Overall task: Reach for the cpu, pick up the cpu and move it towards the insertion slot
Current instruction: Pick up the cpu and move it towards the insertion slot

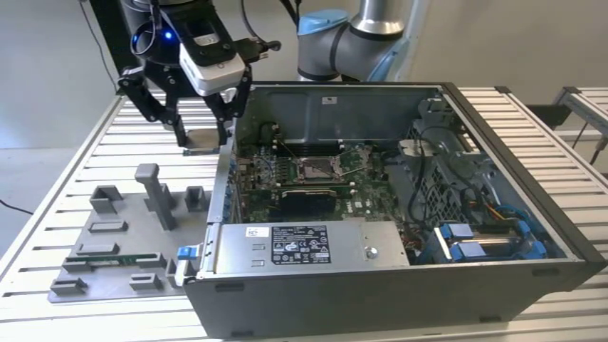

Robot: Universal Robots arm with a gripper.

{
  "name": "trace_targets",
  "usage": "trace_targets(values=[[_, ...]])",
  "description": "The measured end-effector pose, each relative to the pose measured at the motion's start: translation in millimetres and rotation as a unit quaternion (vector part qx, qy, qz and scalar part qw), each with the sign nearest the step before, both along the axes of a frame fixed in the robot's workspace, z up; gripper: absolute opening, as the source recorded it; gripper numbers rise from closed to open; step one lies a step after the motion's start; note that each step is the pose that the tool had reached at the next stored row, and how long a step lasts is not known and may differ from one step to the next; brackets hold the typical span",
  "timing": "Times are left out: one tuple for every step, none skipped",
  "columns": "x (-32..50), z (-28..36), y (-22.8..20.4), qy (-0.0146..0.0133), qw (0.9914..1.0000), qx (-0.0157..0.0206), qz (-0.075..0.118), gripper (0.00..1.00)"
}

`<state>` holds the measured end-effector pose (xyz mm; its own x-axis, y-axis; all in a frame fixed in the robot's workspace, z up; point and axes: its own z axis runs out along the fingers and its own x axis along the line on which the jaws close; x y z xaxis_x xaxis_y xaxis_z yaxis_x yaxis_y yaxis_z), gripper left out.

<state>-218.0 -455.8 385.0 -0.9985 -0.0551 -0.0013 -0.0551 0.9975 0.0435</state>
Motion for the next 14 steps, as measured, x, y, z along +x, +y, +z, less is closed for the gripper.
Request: trace_targets(values=[[0.3,0.0,0.0,0.0,1.0,0.0,0.0,0.0],[0.7,0.0,0.0,0.0,1.0,0.0,0.0,0.0],[1.2,0.0,0.0,0.0,1.0,0.0,0.0,0.0],[1.6,0.0,0.0,0.0,1.0,0.0,0.0,0.0],[2.0,0.0,0.0,0.0,1.0,0.0,0.0,0.0],[2.3,0.0,0.0,0.0,1.0,0.0,0.0,0.0],[2.8,0.0,0.0,0.0,1.0,0.0,0.0,0.0],[3.2,0.0,0.0,0.0,1.0,0.0,0.0,0.0],[3.5,0.0,0.0,0.0,1.0,0.0,0.0,0.0],[3.9,0.0,0.0,0.0,1.0,0.0,0.0,0.0],[4.4,0.0,0.1,0.0,1.0,0.0,0.0,0.0],[4.7,0.0,0.1,0.0,1.0,0.0,0.0,0.0],[5.0,0.0,0.1,0.0,1.0,0.0,0.0,0.0],[5.4,0.0,0.1,0.0,1.0,0.0,0.0,0.0]])
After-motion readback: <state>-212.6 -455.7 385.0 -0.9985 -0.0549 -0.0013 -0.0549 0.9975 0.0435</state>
